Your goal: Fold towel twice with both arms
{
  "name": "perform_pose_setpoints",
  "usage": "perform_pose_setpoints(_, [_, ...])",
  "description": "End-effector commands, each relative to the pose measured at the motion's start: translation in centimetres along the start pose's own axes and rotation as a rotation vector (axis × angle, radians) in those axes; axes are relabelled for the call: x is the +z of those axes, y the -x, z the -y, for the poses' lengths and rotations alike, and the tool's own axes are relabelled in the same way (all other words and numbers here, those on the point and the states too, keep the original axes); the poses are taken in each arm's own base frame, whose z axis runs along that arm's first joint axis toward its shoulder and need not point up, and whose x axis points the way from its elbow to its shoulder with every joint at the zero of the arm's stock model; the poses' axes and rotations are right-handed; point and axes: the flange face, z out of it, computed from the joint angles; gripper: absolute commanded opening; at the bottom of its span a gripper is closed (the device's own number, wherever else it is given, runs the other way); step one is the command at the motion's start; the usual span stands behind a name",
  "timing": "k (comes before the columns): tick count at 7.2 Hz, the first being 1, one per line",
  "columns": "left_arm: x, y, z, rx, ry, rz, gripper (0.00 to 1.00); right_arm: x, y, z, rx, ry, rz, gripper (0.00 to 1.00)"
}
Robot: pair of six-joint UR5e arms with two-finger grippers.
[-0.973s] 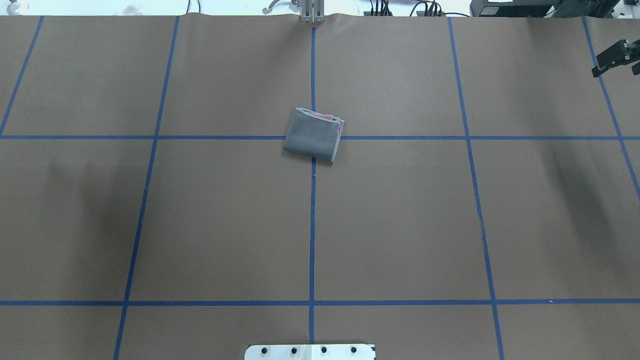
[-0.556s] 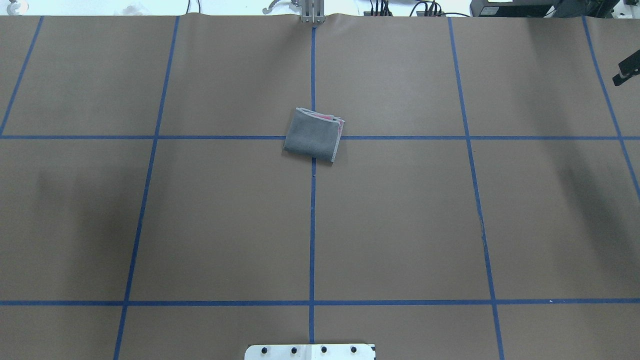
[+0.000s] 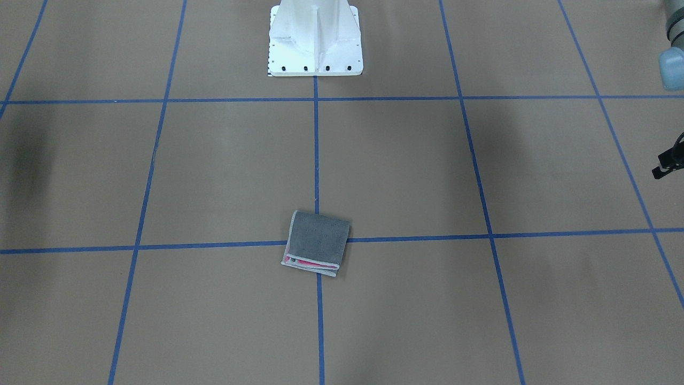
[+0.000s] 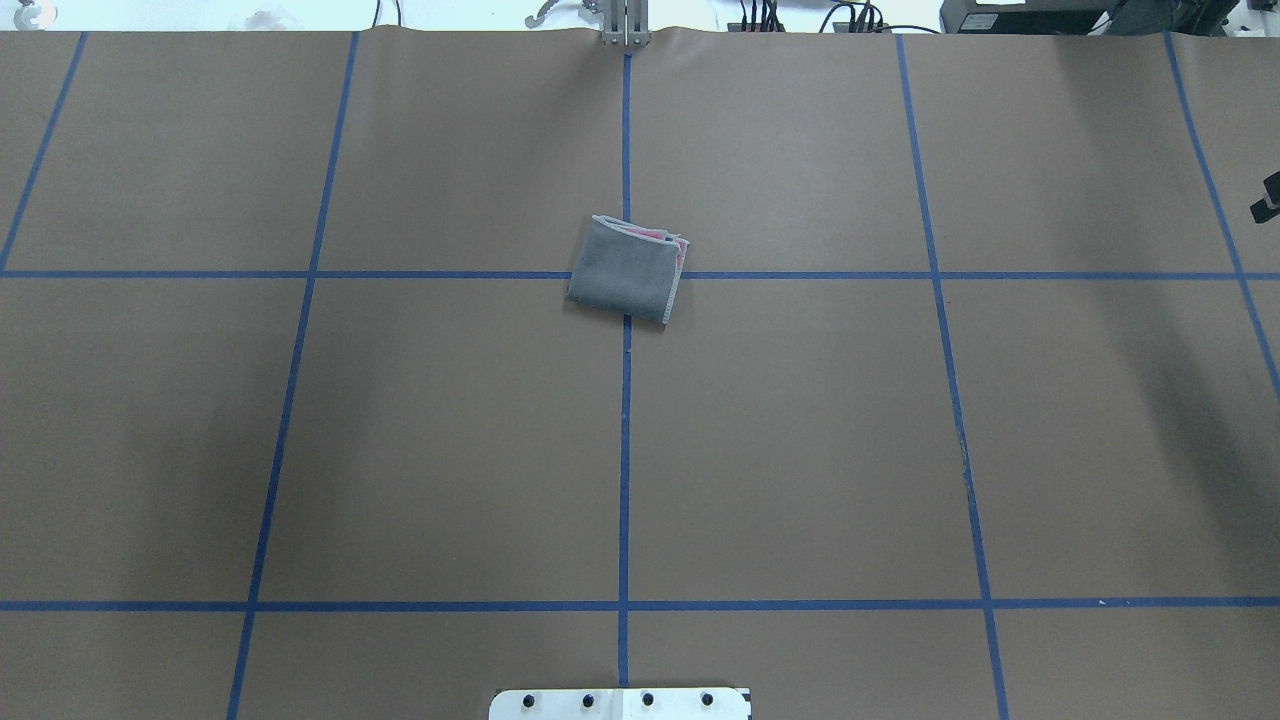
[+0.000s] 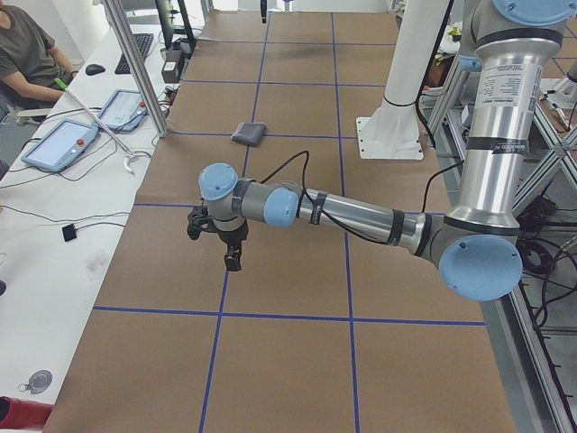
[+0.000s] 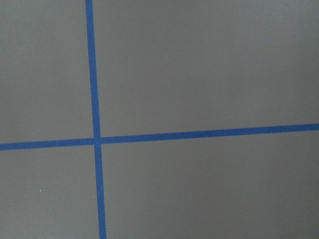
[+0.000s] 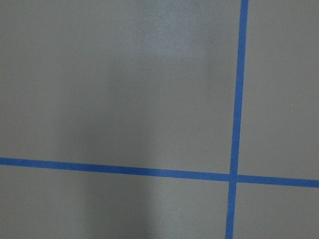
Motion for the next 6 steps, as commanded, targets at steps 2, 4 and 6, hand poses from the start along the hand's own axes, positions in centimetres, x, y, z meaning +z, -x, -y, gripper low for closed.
perform_pose_setpoints(2, [0.0,-0.1,-0.8,0.002,-0.001,-0.018,1.0,-1.2,2.1,0.0,0.012,0.026,0.031,1.0])
perform_pose_setpoints(4, [1.1,0.9,-0.7,-0.024,0.022,-0.013,1.0,-1.0,2.1,-0.4,0.016,0.034,0.046,1.0])
perform_pose_setpoints(6, [2.8,3.0,-1.6,-0.065,0.056,-0.007,1.0,-2.0,2.4,-2.1,0.004,0.016,0.039,1.0])
